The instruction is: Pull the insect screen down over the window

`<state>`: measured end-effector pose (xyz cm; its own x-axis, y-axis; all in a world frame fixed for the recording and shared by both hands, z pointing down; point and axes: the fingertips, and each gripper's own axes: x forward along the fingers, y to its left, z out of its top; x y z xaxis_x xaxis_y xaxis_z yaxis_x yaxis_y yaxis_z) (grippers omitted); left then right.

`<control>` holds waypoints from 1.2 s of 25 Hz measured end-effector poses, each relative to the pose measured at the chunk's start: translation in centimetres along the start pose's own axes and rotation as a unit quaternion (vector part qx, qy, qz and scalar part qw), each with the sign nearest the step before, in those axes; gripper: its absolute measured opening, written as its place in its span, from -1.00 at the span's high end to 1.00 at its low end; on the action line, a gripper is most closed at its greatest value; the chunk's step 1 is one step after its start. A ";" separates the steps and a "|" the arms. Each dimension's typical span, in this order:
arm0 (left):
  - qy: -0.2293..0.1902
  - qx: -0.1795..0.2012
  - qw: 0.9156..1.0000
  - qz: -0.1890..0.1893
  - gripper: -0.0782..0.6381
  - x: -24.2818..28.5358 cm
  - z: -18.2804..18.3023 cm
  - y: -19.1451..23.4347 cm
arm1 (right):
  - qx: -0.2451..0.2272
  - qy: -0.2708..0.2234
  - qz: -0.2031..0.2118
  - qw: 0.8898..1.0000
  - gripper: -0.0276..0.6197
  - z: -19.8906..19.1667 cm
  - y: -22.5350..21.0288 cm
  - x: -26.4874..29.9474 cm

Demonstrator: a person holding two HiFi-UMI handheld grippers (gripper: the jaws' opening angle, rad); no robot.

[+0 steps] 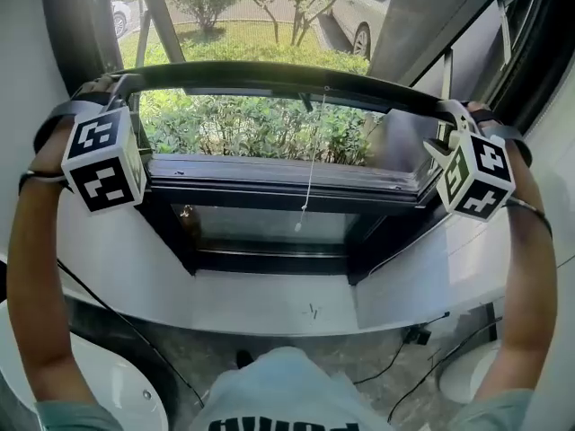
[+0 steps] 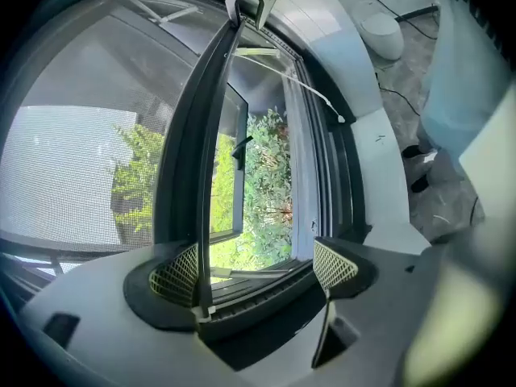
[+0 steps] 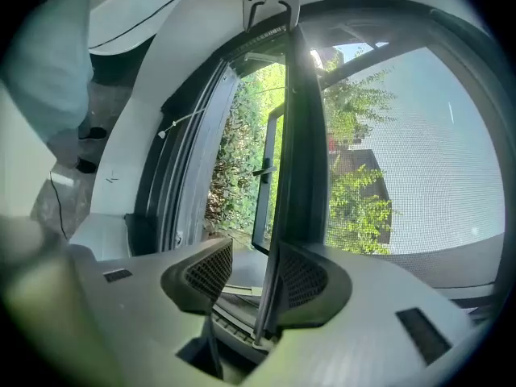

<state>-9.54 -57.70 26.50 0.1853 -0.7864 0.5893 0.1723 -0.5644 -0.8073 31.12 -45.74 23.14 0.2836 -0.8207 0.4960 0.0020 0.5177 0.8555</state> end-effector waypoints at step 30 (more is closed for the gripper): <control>-0.003 -0.006 0.999 -0.043 -0.45 11.1 0.9 -16.5 | 0.013 -0.001 0.058 0.998 0.34 2.7 17.3 9.5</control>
<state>-9.41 -56.91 46.40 0.1756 -0.7335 0.6566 0.1757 -0.6329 -0.7540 31.30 -45.23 43.10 0.2782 -0.7558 0.5928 -0.0564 0.6032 0.7956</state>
